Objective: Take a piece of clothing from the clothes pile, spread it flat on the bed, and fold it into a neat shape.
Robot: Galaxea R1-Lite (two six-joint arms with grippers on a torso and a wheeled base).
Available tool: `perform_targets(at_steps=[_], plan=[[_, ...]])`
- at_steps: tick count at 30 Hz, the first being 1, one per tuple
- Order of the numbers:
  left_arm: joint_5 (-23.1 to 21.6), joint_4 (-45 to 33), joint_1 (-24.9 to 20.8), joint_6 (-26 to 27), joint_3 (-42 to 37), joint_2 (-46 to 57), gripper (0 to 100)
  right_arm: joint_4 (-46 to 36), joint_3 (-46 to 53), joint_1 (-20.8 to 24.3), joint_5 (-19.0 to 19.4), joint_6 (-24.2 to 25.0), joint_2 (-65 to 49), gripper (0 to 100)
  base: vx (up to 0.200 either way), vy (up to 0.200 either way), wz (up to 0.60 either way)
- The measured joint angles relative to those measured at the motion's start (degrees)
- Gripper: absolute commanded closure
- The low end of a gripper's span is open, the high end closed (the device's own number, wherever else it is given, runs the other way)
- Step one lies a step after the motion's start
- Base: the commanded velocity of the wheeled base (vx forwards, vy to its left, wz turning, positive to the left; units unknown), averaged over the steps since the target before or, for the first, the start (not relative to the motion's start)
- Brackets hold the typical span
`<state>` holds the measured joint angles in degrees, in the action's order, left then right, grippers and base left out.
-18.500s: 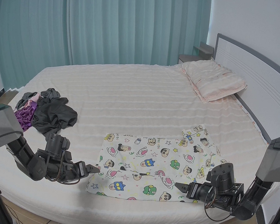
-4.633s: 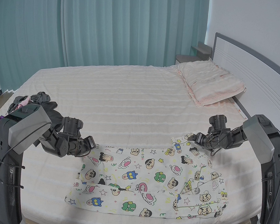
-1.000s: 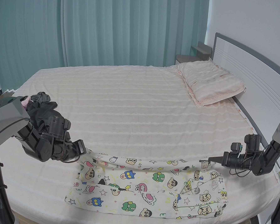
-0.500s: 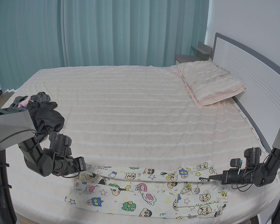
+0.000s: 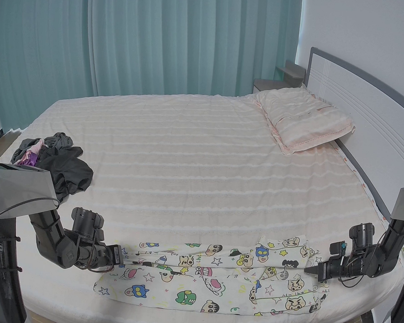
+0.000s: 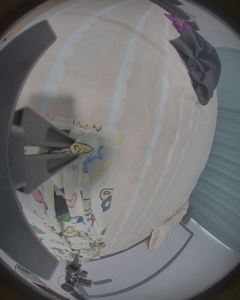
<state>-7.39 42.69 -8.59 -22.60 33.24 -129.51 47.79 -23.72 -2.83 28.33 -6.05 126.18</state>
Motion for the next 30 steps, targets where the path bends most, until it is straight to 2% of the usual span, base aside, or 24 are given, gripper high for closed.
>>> perform_targets(at_steps=[7,11,15,20,22,26,30], plan=[[-0.18,0.02,0.22,-0.71,-0.52,-0.04,0,0.16,0.33,0.24,-0.01,2.06,-0.05,0,0.000,0.000,0.00],[-1.61,0.20,0.85,-1.94,-1.24,0.24,0,1.96,0.60,0.13,0.00,8.58,-0.96,0,0.000,0.000,0.00],[-5.30,0.72,2.21,-6.79,-2.54,1.69,0,7.06,1.62,0.57,-1.01,14.96,-2.34,0,0.000,0.000,0.00],[-9.80,3.15,4.96,-10.76,-4.94,4.16,0,12.35,3.50,2.67,-4.88,24.27,-3.22,0,0.000,0.000,0.00],[-11.69,5.64,6.75,-12.31,-6.35,5.06,0,15.08,4.13,4.12,-8.13,27.70,-2.90,0,0.000,0.000,0.00],[-15.06,11.75,10.93,-14.95,-9.50,6.50,0,18.81,5.34,7.18,-13.36,29.79,-1.22,0,0.000,0.000,0.00],[-17.15,13.28,13.60,-16.02,-11.36,7.63,0,19.32,6.12,8.72,-15.91,30.32,0.44,0,0.000,0.000,0.00]])
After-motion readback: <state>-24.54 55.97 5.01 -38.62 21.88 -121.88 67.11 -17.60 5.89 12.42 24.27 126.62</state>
